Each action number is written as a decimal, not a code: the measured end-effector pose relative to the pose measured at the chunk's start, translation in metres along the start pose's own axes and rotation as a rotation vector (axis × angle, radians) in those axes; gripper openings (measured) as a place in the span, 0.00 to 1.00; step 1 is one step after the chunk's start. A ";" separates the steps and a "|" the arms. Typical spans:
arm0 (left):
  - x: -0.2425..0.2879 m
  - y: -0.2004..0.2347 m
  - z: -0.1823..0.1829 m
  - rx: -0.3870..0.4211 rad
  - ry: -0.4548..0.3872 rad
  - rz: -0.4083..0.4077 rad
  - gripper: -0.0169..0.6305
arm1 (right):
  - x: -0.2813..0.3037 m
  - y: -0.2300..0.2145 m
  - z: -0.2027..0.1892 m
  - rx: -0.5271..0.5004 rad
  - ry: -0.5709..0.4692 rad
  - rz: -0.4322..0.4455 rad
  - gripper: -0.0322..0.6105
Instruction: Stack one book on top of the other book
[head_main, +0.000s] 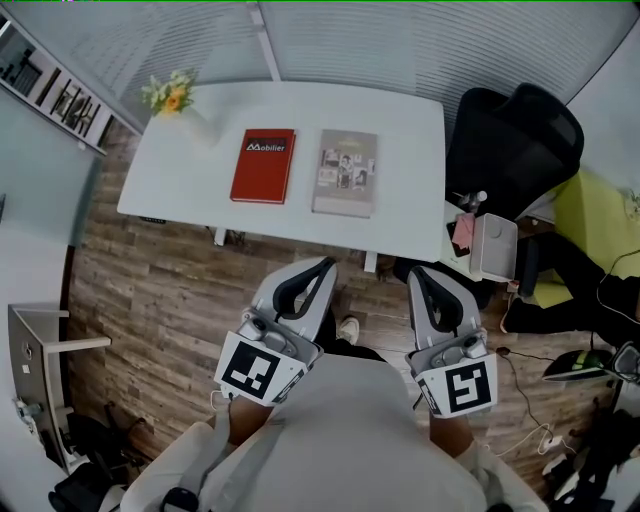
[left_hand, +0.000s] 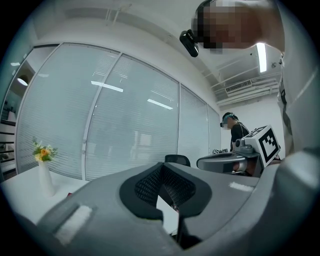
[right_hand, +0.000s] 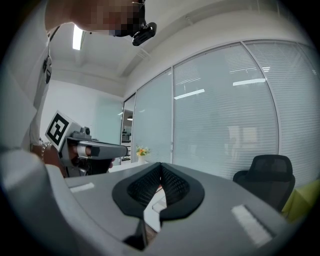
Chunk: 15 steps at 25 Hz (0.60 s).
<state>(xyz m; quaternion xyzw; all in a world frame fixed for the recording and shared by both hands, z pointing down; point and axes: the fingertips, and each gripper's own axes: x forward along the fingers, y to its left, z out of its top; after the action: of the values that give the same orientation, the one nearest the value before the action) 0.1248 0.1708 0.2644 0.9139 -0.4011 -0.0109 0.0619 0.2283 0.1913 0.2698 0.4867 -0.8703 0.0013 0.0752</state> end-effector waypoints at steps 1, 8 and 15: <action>0.002 0.003 0.000 0.001 -0.001 0.000 0.03 | 0.004 -0.001 0.000 -0.001 0.000 0.002 0.06; 0.023 0.033 0.003 -0.002 -0.003 -0.004 0.03 | 0.038 -0.010 0.005 -0.017 0.004 0.009 0.06; 0.043 0.077 0.008 -0.006 -0.010 -0.008 0.03 | 0.087 -0.018 0.012 -0.033 0.005 0.008 0.06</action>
<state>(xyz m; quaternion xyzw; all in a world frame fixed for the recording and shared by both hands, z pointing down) 0.0971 0.0864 0.2674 0.9152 -0.3977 -0.0169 0.0626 0.1969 0.1076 0.2681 0.4820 -0.8719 -0.0116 0.0852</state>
